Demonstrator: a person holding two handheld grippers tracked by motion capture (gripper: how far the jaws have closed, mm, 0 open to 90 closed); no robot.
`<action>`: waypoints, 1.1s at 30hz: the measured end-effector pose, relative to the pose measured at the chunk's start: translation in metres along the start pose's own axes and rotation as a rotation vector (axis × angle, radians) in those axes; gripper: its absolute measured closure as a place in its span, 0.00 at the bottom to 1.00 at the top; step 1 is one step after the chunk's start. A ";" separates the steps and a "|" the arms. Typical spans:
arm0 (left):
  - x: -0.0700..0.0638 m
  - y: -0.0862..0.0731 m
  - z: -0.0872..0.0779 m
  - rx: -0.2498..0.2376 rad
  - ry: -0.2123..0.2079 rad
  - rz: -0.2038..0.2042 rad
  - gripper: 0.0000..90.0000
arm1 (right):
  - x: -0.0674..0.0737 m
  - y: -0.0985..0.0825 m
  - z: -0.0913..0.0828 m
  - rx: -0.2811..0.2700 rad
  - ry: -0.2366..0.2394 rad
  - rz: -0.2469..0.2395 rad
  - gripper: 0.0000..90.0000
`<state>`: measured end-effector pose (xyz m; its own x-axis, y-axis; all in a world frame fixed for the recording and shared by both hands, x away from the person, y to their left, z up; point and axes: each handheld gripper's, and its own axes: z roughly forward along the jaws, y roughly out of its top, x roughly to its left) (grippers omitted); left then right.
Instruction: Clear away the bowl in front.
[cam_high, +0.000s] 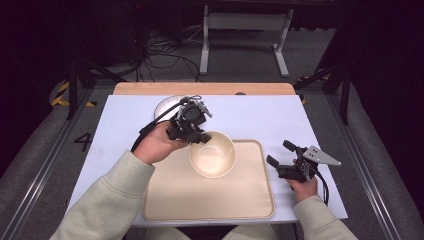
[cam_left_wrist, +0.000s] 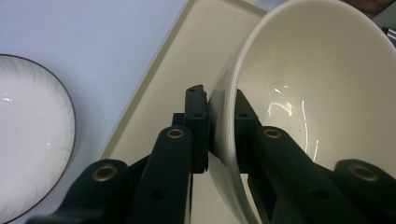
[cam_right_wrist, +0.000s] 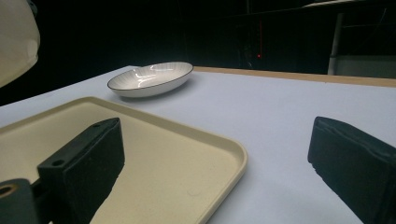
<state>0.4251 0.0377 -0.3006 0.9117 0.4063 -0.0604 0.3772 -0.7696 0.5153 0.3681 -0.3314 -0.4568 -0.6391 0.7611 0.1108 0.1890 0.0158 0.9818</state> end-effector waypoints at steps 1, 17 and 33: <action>0.000 0.000 0.003 0.004 0.002 0.009 0.92 | 0.000 0.000 0.000 -0.001 0.001 0.001 0.04; 0.000 -0.001 0.031 0.082 -0.004 0.038 0.92 | 0.000 0.000 0.000 -0.004 0.004 0.004 0.05; 0.001 -0.008 0.051 0.142 0.003 0.053 0.92 | 0.000 0.000 0.000 -0.004 0.006 0.005 0.05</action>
<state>0.4312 0.0190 -0.3477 0.9306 0.3644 -0.0340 0.3479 -0.8518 0.3916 0.3680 -0.3318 -0.4569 -0.6425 0.7573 0.1167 0.1890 0.0091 0.9819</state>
